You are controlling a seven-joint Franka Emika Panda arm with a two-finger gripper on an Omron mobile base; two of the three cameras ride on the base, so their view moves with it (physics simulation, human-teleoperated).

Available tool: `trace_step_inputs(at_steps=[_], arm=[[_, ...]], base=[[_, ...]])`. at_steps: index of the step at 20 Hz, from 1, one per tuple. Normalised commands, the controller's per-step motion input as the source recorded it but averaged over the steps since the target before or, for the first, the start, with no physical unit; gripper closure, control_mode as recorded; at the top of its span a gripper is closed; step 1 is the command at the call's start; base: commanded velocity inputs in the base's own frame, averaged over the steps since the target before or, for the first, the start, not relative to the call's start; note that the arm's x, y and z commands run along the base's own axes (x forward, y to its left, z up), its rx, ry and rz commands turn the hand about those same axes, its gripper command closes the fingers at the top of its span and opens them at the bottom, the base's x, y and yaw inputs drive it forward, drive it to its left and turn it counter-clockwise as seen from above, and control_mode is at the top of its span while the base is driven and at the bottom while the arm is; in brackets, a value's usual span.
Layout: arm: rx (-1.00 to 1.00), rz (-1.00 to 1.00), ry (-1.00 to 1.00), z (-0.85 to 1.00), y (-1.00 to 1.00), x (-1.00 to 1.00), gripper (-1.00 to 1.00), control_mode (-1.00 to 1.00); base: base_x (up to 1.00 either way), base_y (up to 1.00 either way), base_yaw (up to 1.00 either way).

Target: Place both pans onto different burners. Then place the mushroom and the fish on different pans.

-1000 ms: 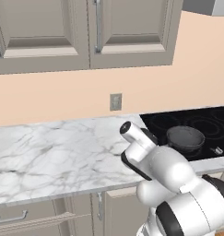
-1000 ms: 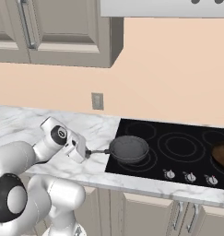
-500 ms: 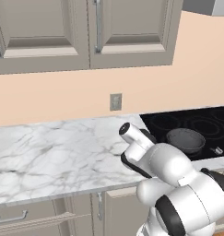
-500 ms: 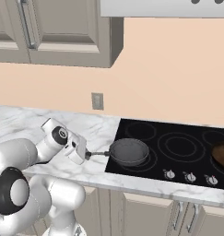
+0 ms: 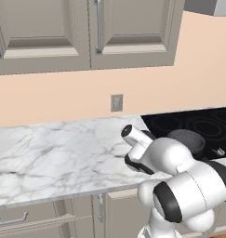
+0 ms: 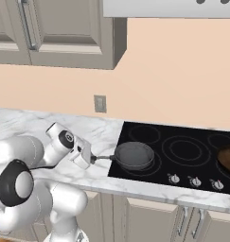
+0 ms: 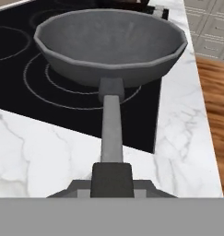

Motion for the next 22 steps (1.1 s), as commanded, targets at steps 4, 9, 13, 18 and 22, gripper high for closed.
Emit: trace_step_inputs(at_steps=[4,9,13,18,22], arm=[[0.00,0.00,0.00,-0.17,-0.06,0.17,1.00,-1.00],[0.00,0.00,0.00,-0.20,-0.03,0.11,1.00,-1.00],[0.00,0.00,0.00,-0.18,-0.05,0.18,1.00,-1.00],[0.00,0.00,0.00,-0.17,-0.13,0.20,1.00,-1.00],[0.00,0.00,0.00,-0.16,-0.15,0.23,1.00,-1.00]], base=[[0.00,0.00,0.00],[0.00,0.00,0.00],[0.00,0.00,0.00],[0.00,0.00,0.00],[0.00,0.00,0.00]])
